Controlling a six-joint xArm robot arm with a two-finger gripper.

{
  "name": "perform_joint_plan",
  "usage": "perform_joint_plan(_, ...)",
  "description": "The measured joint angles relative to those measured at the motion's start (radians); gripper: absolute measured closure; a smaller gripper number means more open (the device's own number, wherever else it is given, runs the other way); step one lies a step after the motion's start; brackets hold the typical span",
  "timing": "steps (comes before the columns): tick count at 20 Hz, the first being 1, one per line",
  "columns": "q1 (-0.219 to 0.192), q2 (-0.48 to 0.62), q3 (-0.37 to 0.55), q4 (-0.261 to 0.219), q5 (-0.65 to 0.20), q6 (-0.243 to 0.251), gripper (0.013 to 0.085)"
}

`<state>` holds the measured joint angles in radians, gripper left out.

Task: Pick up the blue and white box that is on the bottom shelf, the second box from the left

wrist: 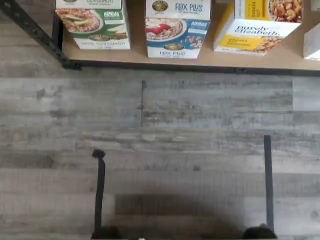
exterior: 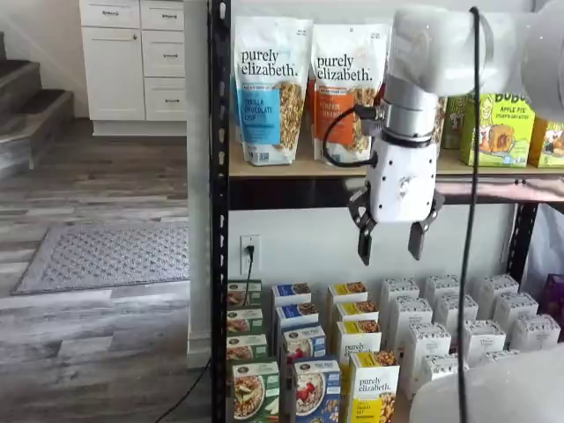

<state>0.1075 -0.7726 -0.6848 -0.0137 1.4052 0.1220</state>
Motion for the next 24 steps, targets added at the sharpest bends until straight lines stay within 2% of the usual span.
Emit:
perform_joint_plan(8,-0.013,0.089,0.073,0.022,-0.178,-0.017,0.013)
perform_joint_plan(14,-0.02,0.196,0.098,0.041,-0.3,-0.035,0.013)
perform_joint_plan(20,-0.016,0.283,0.119,0.048,-0.412,-0.037,0.013)
perform_joint_plan(24,-0.005,0.349,0.146,0.043,-0.53,-0.026,0.013)
